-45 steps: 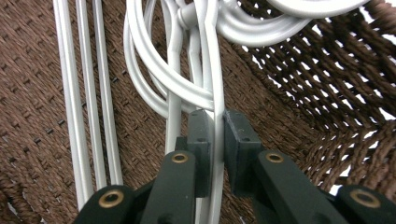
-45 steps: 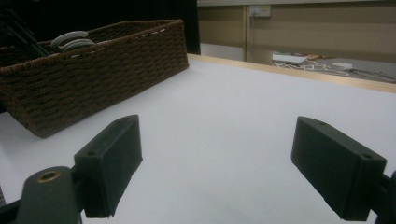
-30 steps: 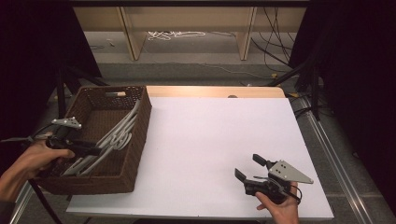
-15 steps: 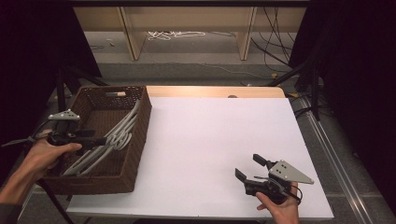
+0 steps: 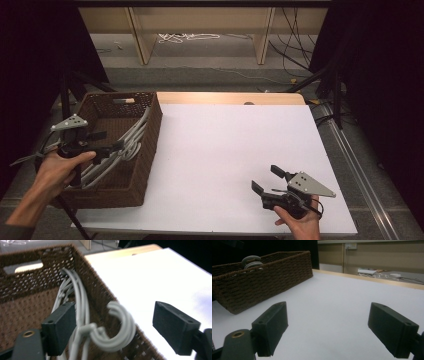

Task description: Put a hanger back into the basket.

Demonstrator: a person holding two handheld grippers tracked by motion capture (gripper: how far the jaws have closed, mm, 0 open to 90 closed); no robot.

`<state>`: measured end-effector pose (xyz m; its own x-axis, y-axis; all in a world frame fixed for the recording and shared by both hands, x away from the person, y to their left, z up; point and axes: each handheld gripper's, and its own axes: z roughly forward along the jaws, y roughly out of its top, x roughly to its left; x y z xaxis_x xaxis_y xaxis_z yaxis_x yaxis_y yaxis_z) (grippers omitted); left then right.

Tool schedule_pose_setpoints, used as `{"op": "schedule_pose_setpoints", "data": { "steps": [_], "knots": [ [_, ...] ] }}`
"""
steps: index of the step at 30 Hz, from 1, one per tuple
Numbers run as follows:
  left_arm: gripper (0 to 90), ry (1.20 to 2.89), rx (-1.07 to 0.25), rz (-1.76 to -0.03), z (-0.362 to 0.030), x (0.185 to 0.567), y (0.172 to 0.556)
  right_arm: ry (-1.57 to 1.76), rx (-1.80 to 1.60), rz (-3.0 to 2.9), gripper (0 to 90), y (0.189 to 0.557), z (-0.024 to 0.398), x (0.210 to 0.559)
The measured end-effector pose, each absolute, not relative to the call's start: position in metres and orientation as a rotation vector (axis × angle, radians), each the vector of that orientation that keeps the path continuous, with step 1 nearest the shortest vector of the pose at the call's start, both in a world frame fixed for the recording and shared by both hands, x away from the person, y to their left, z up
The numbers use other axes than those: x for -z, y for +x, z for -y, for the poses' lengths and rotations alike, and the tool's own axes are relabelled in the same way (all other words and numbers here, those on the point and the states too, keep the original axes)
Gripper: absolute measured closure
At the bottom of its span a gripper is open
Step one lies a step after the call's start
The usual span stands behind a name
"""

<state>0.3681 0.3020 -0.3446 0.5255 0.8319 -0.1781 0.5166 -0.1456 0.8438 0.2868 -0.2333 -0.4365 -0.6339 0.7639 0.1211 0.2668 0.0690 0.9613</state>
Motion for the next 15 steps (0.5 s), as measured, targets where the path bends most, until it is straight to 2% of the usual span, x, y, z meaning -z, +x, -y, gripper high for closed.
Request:
{"op": "schedule_pose_setpoints", "data": {
  "steps": [15],
  "knots": [
    [17.8, 1.724, -0.410, -1.019, -0.258, 0.338, 0.347, 1.018, -1.581, -1.938, 17.1, 0.286, 0.234, 0.436]
  ]
}}
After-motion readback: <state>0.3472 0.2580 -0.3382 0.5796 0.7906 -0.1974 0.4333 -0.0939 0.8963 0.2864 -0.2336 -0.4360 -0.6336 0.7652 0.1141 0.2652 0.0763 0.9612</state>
